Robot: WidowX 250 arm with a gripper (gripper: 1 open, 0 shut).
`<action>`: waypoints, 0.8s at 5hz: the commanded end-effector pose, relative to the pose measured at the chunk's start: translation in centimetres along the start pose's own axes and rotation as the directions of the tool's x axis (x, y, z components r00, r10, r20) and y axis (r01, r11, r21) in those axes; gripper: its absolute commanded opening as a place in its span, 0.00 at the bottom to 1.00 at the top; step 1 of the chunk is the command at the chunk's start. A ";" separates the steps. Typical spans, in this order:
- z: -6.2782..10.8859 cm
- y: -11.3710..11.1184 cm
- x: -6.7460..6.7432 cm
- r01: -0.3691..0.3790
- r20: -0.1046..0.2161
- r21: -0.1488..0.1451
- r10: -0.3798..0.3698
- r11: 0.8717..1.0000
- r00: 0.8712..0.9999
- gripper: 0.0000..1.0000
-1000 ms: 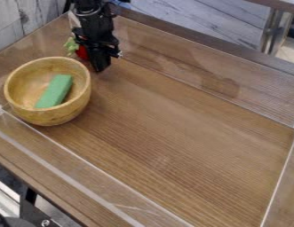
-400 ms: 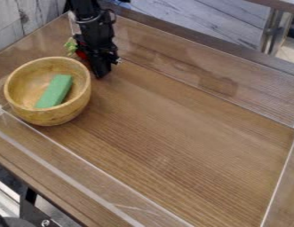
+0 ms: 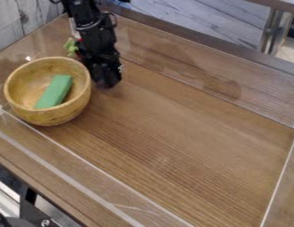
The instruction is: Move the red fruit to the left
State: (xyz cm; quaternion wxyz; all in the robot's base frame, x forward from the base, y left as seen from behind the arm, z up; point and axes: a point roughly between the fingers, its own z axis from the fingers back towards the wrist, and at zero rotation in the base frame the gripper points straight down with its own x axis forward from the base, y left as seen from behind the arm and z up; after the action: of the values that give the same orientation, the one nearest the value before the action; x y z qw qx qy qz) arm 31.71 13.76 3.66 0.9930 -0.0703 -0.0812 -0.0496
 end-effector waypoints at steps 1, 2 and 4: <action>2.5 -2.3 1.1 0.041 0.086 0.024 -0.043 0.999 0.995 1.00; 2.9 -2.7 1.2 0.055 0.102 0.011 -0.055 0.998 0.993 1.00; 3.3 -4.9 1.3 0.102 0.117 -0.011 -0.100 0.995 0.988 1.00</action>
State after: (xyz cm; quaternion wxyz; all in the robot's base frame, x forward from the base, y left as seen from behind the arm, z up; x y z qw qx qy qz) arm 31.42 9.15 5.79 0.9850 -0.0925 -0.1132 -0.0918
